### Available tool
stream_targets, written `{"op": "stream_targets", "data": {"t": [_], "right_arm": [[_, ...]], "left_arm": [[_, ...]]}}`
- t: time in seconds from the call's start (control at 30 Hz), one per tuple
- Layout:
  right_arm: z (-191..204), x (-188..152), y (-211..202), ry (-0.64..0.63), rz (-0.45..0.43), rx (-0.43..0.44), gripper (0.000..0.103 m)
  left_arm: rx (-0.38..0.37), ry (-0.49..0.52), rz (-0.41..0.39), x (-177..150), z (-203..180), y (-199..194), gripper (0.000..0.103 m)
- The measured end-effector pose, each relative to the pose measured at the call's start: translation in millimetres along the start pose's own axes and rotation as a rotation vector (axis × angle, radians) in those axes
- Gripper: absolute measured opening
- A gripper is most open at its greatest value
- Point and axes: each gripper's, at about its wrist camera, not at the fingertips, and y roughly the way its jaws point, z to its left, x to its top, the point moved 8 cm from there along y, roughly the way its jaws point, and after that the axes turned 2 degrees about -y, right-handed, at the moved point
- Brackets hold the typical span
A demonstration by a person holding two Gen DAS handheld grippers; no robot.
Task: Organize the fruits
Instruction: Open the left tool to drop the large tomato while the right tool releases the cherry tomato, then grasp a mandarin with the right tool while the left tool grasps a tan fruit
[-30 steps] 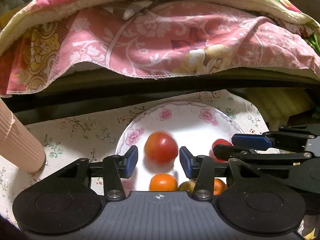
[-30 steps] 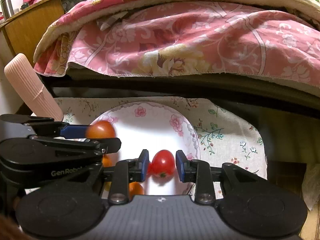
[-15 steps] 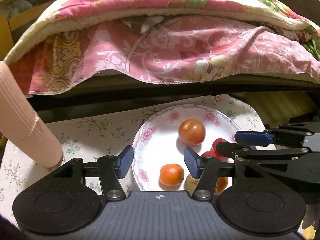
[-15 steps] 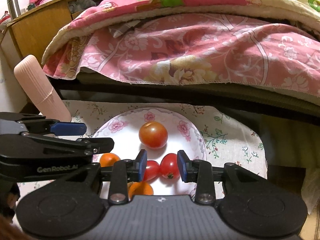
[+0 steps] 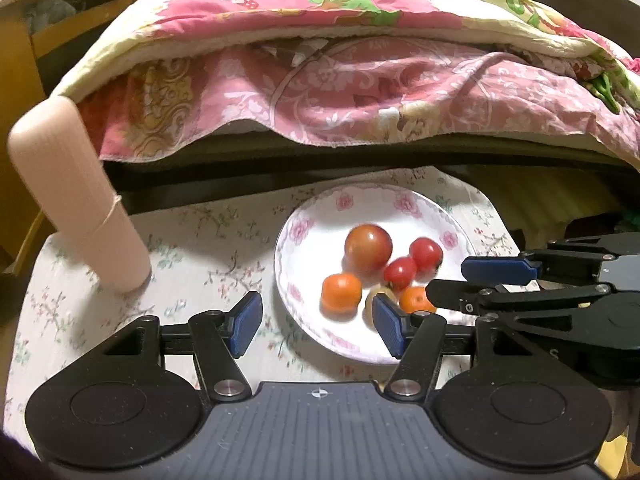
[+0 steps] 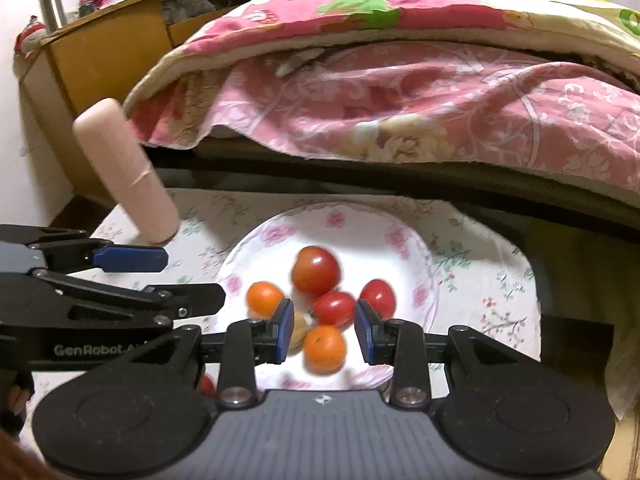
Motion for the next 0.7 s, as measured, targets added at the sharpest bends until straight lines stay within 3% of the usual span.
{"op": "stream_targets", "data": {"t": [0.37, 0.7], "right_arm": [[42, -50, -27, -0.037, 0.059, 0.082, 0.035], [69, -76, -10, -0.091, 0.13, 0.133, 0.035]], "left_arm": [[-0.007, -0.019, 0.047, -46, 12, -35, 0.071], [-0.001, -0.038, 0.126, -94, 36, -46, 0.072]]}}
